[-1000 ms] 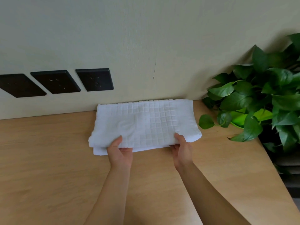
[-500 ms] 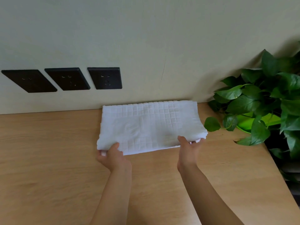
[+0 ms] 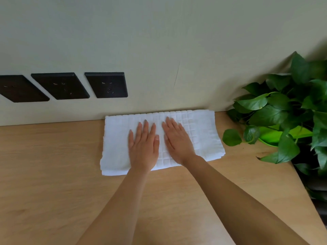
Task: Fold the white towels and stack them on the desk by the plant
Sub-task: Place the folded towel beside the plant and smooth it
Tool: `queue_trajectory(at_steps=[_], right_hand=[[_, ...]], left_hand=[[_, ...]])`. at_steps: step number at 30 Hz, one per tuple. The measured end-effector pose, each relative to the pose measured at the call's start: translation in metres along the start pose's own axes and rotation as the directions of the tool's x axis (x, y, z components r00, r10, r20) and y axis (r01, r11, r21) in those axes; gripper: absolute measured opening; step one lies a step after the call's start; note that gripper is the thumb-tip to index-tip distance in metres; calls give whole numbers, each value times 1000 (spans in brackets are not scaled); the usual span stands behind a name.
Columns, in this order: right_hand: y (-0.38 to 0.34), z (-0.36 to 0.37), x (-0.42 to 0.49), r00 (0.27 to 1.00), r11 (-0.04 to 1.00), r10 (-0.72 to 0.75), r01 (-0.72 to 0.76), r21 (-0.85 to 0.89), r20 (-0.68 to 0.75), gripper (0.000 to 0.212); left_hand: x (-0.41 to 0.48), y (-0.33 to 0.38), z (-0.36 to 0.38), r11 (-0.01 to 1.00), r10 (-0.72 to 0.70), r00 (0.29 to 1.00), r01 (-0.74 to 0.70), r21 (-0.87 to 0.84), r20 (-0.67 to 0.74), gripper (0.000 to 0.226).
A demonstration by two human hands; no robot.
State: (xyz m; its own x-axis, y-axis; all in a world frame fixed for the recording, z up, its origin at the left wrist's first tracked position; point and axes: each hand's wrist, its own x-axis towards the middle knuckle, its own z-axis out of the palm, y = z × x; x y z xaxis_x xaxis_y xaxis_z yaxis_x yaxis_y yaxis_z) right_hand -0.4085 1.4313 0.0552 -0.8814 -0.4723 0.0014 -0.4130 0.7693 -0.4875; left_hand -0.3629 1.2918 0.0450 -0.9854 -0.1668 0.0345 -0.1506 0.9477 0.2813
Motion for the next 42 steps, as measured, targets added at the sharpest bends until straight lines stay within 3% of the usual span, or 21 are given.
queue_trajectory(at_steps=[2,5,10,14,16,18,20,22,28,33,37,42], right_hand=[[6,2,-2,1000,987,19,-18,-162,1,55],[18,-5,-3,990,953,136,-141,-270,-37,56],[51,-26,-12,918,859,378,-395,-325,-118,57],[54,-28,-8,879,823,448,-477,-309,-163,55],[45,-27,-5,893,859,400,-444,-255,-207,57],[29,-22,-1,948,946,232,-272,-175,-219,60],[13,-13,4,983,990,79,-98,-105,-166,57],[4,-3,7,995,993,13,-26,-119,-102,56],[8,7,9,995,969,14,-37,-245,-95,54],[6,7,8,992,968,30,-59,-246,-120,54],[6,8,9,992,966,49,-77,-248,-118,54],[5,7,9,993,962,63,-87,-261,-99,56]], left_hand=[[0,1,0,1000,-5,1000,5,20,-8,63],[0,2,2,1000,-11,1000,11,26,-25,60],[0,3,2,1000,-5,1000,5,22,-21,58],[2,-1,0,1000,19,999,-19,-5,-27,58],[7,1,-3,998,26,998,-29,-56,-58,58],[14,8,-6,995,59,993,-67,-74,-104,56],[20,13,-3,995,88,990,-93,-45,-107,52],[22,11,3,997,80,995,-79,4,-61,53],[22,4,1,996,65,997,-67,62,37,58],[19,-28,-8,987,-101,995,98,130,17,59],[21,-54,-16,974,-145,989,138,181,31,56],[20,-65,-24,972,-211,977,206,113,25,55]])
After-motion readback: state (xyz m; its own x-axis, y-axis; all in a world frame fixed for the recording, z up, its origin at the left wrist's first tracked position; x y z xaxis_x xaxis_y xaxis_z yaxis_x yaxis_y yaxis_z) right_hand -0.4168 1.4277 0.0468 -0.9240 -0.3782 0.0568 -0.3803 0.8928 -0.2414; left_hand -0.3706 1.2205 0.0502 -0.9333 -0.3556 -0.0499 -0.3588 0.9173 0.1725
